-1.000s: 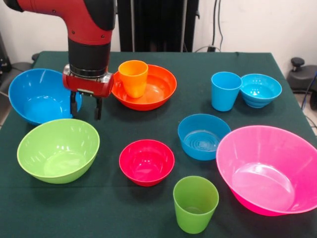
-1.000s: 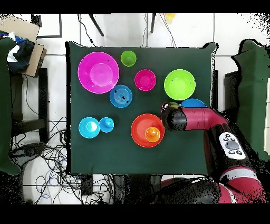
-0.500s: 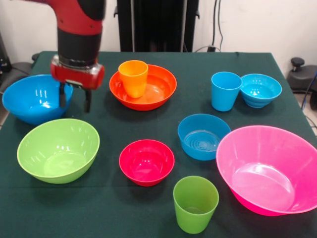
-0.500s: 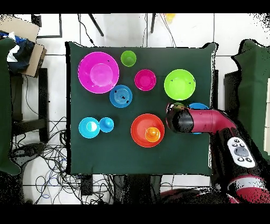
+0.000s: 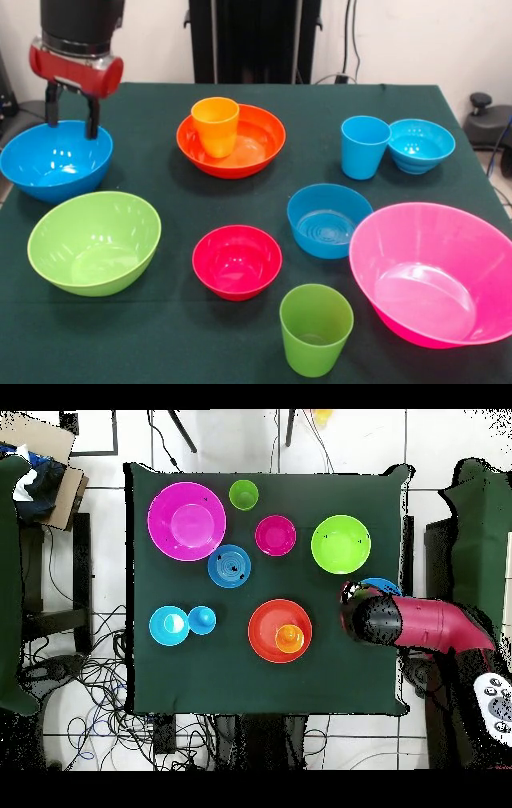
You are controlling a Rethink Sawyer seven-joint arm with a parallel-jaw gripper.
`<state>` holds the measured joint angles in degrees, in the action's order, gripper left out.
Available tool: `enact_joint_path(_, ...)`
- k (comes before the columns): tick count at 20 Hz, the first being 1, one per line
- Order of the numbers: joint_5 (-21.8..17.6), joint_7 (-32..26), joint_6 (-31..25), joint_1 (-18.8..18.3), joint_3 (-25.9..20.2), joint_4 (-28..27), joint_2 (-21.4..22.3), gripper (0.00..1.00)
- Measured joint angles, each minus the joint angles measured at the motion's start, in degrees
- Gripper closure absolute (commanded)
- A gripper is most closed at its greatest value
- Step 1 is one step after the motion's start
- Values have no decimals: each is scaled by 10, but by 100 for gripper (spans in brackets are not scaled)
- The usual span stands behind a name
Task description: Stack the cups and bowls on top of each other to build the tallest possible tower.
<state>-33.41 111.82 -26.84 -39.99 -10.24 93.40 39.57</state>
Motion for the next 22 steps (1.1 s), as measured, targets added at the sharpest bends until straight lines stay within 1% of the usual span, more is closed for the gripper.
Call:
enact_joint_path(6,0,0,-13,2,0,2,18,0)
enact_joint_path(22,0,0,-13,9,0,9,28,0)
